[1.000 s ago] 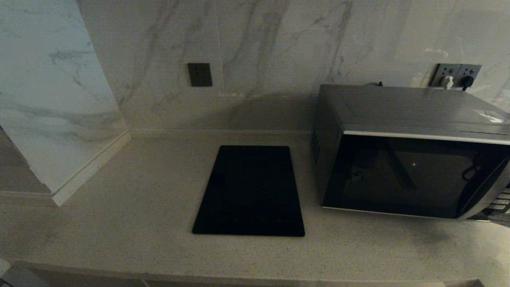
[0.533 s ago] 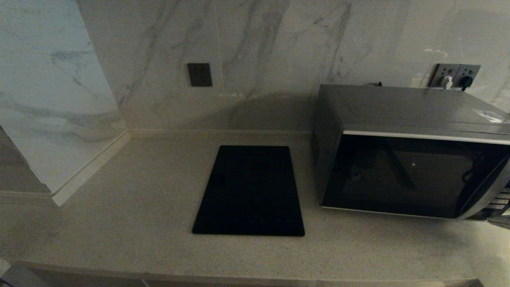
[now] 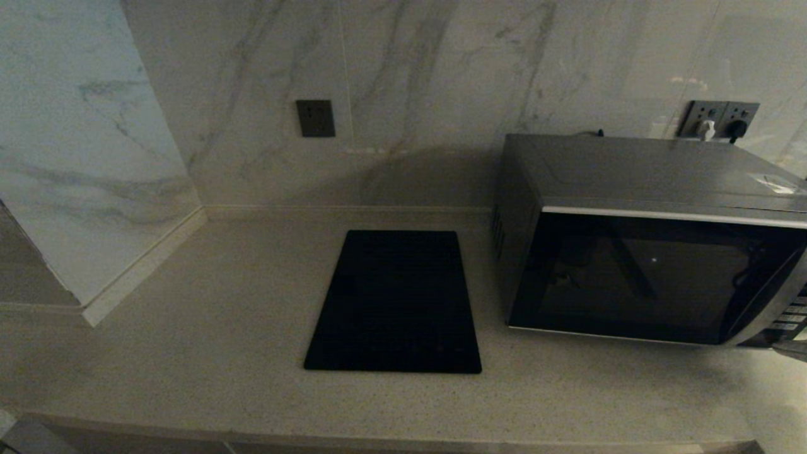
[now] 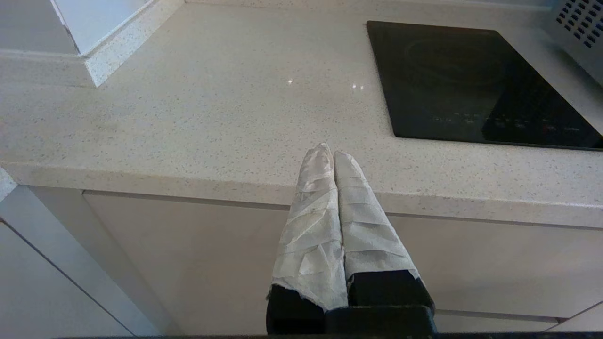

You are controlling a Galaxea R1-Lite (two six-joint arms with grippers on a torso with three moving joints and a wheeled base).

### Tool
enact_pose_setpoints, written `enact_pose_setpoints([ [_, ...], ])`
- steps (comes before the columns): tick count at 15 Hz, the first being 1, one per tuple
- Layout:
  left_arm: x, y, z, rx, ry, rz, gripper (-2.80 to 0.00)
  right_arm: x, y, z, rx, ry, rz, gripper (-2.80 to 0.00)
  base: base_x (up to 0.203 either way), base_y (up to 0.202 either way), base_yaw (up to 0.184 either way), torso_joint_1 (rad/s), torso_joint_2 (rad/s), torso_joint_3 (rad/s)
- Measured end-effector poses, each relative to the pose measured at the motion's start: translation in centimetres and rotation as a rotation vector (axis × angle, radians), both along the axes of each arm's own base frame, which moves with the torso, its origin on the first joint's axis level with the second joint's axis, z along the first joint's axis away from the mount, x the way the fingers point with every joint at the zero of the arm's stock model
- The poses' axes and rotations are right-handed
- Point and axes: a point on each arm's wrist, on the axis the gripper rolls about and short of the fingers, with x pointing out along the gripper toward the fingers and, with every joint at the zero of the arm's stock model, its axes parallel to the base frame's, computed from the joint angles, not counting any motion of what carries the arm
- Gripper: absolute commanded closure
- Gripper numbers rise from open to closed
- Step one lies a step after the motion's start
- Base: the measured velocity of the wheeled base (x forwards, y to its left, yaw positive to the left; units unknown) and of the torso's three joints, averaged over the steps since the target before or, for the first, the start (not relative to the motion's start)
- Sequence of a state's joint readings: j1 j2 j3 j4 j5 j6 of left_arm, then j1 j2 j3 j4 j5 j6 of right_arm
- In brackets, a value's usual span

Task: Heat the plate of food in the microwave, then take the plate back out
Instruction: Close the microwave oven, then open the microwave oven

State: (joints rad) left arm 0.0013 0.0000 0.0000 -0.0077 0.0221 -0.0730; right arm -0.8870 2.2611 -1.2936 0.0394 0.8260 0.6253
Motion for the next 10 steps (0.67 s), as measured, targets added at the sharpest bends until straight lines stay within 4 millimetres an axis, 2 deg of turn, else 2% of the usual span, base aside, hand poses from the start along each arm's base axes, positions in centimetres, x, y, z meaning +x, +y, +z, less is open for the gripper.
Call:
enact_pose_setpoints([
  [10, 0.0, 0.0, 0.0, 0.0, 0.0, 0.0, 0.0, 0.03, 0.19, 0.52, 0.031, -0.053, 0.04, 0.0, 0.0, 0.0, 0.0, 0.0, 0.0, 0.0],
])
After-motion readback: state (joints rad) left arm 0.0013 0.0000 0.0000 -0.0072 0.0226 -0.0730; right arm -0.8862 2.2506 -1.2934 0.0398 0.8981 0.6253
